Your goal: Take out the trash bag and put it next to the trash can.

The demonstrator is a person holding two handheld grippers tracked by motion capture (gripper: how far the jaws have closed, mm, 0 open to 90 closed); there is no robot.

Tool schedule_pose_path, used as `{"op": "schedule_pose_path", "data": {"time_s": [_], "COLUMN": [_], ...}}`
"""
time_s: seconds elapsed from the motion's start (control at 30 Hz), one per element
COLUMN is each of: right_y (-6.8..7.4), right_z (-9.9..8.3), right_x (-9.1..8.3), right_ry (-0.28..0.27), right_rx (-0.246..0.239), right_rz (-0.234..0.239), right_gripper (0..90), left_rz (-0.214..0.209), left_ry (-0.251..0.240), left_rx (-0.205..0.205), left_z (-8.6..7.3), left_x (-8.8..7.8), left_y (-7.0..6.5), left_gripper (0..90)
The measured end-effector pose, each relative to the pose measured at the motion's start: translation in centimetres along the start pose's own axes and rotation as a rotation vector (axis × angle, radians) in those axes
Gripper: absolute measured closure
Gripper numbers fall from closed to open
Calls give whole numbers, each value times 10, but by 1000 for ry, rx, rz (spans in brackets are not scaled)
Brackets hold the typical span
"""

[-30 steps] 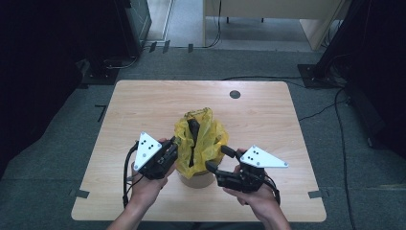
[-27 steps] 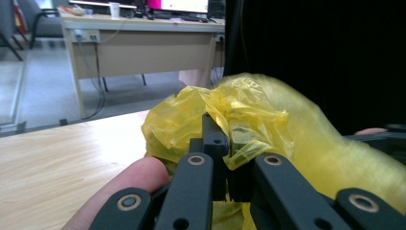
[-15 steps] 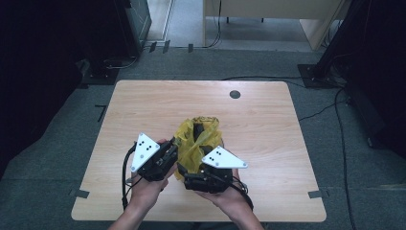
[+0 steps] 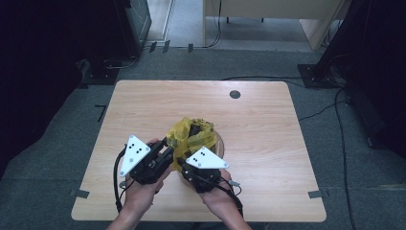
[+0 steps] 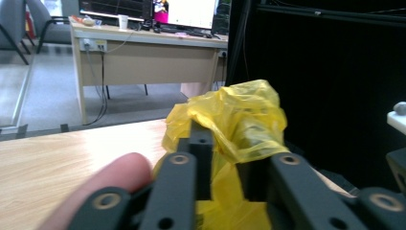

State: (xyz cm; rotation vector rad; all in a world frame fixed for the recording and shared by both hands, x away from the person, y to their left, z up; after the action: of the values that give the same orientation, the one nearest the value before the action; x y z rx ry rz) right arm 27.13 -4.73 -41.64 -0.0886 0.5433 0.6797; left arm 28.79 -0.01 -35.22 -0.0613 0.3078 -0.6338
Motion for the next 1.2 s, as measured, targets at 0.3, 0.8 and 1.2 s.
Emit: {"op": "schedule_pose_path", "data": {"time_s": [0.3, 0.8, 1.2], "right_y": [-23, -32, -31], "right_z": [8, 41, 67], "right_x": [-11, -35, -52], "right_ry": [-86, -216, -284], "right_rx": [57, 31, 0], "right_rz": [-64, -106, -127], "right_gripper": [891, 891, 891], "left_rz": [89, 178, 318], "left_ry": [65, 100, 277], "left_rx": [-23, -66, -117], "left_z": [-12, -43, -115], "left_x": [-3, -18, -19], "left_y": [16, 64, 130], "left_gripper": [275, 212, 158]}}
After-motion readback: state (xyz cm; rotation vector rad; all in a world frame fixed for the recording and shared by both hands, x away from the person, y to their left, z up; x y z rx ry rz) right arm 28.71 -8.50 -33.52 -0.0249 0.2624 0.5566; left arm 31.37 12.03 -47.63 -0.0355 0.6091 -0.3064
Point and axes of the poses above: each handheld gripper's, and its own axes: x roughly forward along the jaws, z roughly out of its top, y roughly to its left, the point moved 10 cm from there along x, roughly forward along the jaws, and after that the axes turned 7 degrees about y, right-handed, at the moved point
